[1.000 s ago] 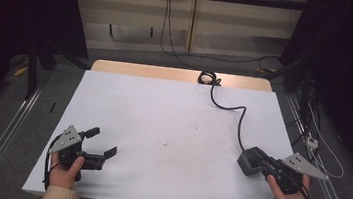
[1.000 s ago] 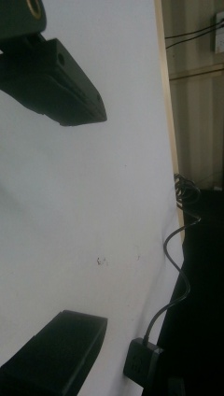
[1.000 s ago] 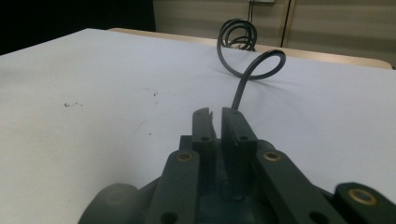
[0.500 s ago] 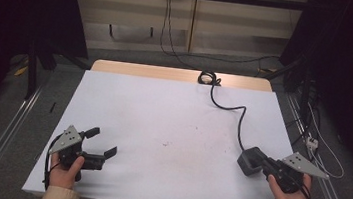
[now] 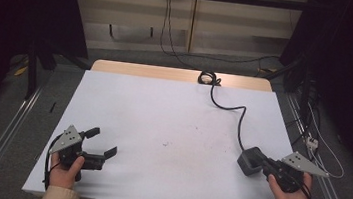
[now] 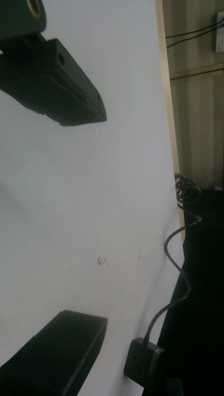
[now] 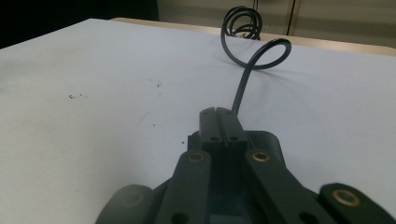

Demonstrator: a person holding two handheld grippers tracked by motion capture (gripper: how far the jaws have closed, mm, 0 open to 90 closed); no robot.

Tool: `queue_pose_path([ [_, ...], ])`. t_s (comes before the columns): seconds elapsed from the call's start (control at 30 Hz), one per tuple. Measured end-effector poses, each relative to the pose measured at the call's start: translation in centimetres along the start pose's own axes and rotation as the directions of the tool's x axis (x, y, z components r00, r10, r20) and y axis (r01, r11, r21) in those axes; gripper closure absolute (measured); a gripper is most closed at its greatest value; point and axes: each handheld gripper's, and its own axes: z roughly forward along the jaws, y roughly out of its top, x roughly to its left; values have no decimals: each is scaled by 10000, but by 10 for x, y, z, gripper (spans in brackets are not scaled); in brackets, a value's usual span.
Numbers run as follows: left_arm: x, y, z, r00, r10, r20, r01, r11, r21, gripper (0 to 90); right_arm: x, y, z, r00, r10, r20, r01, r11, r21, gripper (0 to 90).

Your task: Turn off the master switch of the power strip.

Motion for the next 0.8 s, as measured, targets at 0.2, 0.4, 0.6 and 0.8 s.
queue_pose_path([
  [0.2,0,0,0,10000,-24,-7,24,10000,1,33,-1,-2,1,10000,68,22,-68,9997,232,900],
  [0.4,0,0,0,10000,-26,6,26,10000,8,33,-4,-3,1,9999,104,114,-108,9992,397,900],
  [0.6,0,0,0,10000,-41,12,41,10000,5,33,-6,-4,0,9998,122,187,-131,9988,464,900],
  [0.8,0,-1,0,10000,-62,4,62,10000,0,33,-7,-5,0,9998,68,185,-78,9985,539,900],
])
